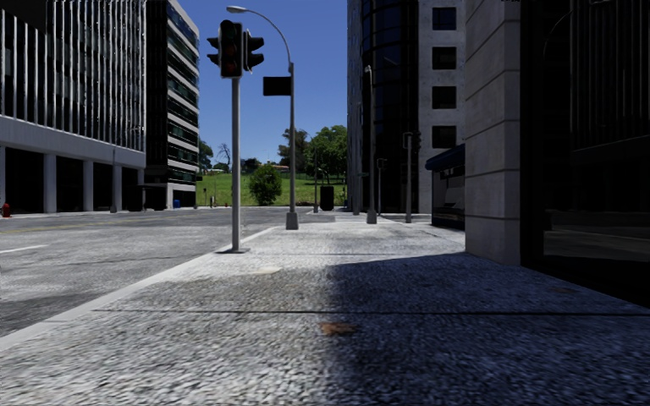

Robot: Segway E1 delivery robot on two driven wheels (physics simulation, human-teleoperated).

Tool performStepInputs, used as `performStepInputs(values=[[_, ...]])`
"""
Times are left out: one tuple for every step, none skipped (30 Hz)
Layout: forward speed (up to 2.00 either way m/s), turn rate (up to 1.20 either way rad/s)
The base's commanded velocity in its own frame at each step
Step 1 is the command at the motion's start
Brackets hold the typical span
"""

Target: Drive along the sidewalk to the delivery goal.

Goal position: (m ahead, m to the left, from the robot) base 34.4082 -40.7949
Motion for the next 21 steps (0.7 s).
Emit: performStepInputs(values=[[2.0,-0.14],[2.0,-0.16],[2.0,-0.16],[2.0,-0.17],[2.0,-0.17],[2.0,-0.17],[2.0,-0.17],[2.0,-0.17],[2.0,-0.17],[2.0,-0.17],[2.0,-0.18],[2.0,-0.21],[2.0,-0.23],[2.0,-0.24],[2.0,-0.24],[2.0,-0.25],[2.0,-0.27],[2.0,-0.29],[2.0,-0.31],[2.0,-0.31],[2.0,-0.32]])
